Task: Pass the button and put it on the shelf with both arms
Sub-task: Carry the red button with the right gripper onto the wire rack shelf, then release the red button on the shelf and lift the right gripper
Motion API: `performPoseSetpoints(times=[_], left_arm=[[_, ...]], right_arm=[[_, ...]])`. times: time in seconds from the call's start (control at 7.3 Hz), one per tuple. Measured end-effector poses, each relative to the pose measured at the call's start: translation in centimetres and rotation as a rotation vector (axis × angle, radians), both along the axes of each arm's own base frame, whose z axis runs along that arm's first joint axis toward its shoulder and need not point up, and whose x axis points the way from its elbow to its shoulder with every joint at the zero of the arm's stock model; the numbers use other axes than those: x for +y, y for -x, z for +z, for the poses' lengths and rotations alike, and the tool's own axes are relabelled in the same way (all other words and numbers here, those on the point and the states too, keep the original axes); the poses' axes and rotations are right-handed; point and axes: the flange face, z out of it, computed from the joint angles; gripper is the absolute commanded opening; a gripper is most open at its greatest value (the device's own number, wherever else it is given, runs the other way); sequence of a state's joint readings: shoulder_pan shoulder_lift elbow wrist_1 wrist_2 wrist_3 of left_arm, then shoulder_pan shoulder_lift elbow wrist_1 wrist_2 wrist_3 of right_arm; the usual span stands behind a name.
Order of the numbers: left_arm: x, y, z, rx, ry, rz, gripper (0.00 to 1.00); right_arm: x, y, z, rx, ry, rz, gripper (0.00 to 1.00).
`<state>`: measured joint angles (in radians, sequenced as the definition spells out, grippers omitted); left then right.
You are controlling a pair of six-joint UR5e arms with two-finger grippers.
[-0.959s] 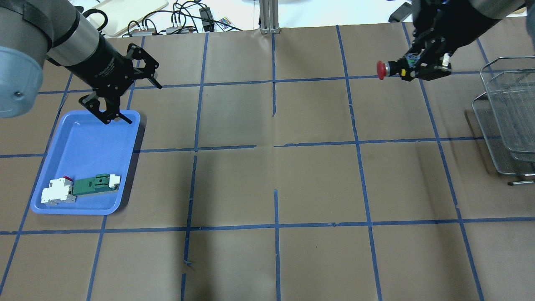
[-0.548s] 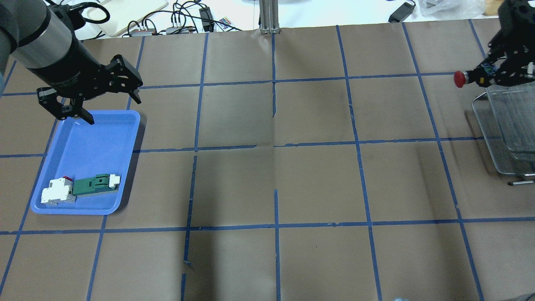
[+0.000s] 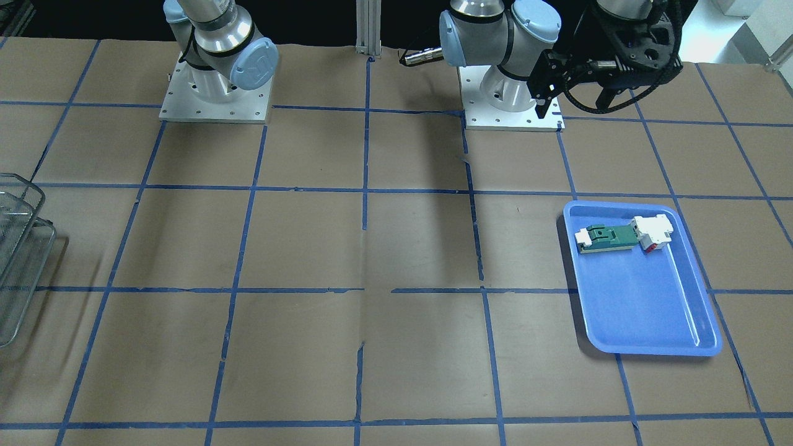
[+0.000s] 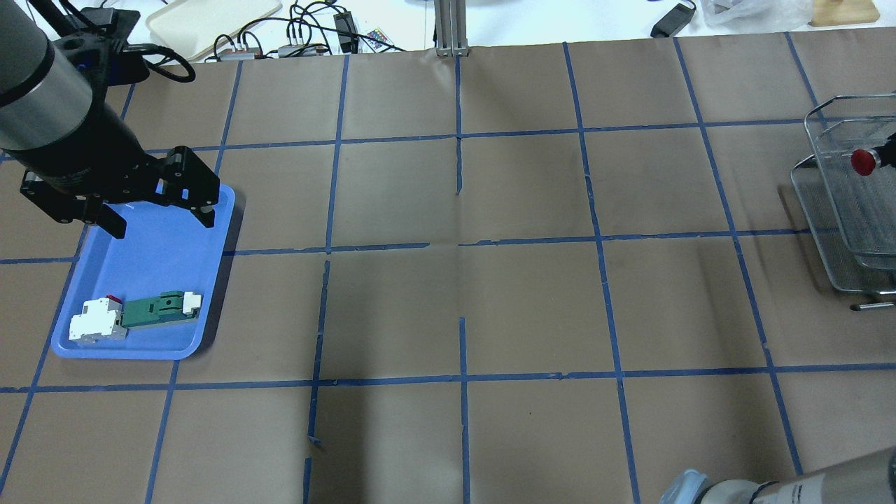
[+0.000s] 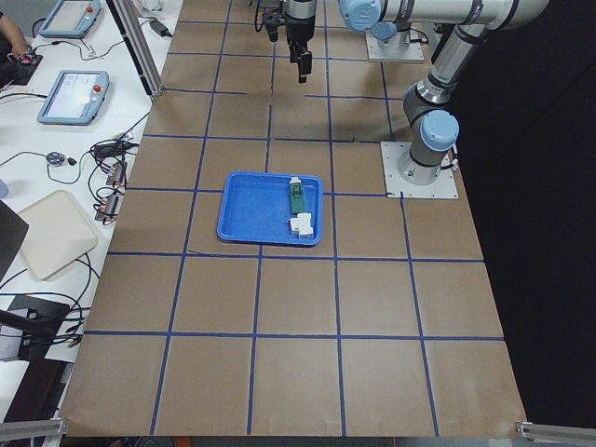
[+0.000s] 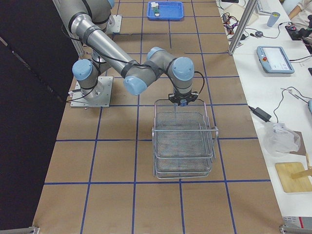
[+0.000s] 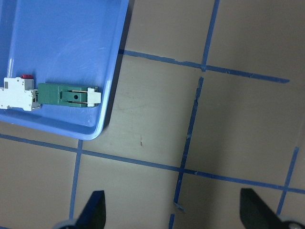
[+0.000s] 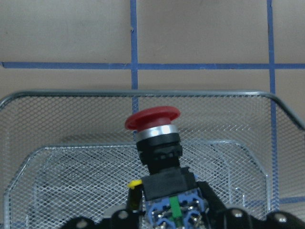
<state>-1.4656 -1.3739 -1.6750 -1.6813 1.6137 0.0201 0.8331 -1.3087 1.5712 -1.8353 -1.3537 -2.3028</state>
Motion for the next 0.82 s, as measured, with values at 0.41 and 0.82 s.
performPoseSetpoints(times=[0.41, 0.82], left_arm=[[-0.1, 0.1, -1.9, 0.014, -0.041, -0.037, 1.0], [0.4, 0.8, -3.8, 0.018, -0.076, -0.046, 1.0]], right_arm=[[0.4, 2.0, -0.7, -0.003, -0.009, -0.023, 1.0], [1.3, -0.8, 3.6, 0.014, 0.019, -0.072, 1.0]])
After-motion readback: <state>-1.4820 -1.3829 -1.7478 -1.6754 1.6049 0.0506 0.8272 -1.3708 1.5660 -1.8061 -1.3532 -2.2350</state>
